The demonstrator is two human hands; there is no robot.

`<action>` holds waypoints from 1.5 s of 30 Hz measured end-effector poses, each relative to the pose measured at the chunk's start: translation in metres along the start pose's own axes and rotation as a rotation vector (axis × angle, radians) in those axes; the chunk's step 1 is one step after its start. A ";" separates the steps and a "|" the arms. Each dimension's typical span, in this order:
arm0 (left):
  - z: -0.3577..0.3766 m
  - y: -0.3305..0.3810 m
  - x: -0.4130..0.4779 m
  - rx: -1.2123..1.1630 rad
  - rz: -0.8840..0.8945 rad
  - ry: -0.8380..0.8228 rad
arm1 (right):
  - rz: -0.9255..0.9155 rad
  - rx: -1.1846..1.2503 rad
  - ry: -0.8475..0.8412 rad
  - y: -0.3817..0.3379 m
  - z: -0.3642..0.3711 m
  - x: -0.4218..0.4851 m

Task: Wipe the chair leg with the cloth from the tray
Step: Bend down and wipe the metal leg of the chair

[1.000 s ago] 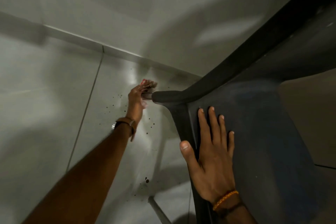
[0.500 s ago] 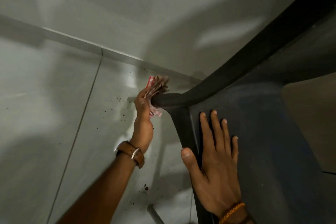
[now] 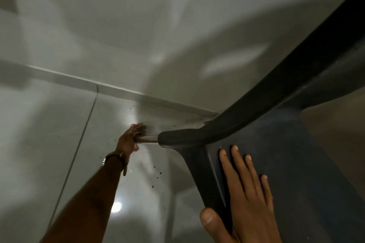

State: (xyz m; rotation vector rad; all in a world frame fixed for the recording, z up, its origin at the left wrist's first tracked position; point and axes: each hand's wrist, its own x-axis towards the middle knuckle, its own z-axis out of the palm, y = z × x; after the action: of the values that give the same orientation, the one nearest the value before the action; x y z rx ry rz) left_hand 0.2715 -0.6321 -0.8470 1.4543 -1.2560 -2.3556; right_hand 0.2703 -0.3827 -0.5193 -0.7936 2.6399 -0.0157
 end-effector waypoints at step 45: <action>-0.017 0.023 -0.023 0.204 0.057 0.026 | -0.115 0.137 0.103 0.000 0.002 -0.008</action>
State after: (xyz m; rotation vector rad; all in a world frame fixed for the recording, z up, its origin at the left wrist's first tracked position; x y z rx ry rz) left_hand 0.2900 -0.6465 -0.8187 1.4767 -1.5488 -2.2199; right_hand 0.2772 -0.3779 -0.5184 -0.9190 2.6505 -0.2719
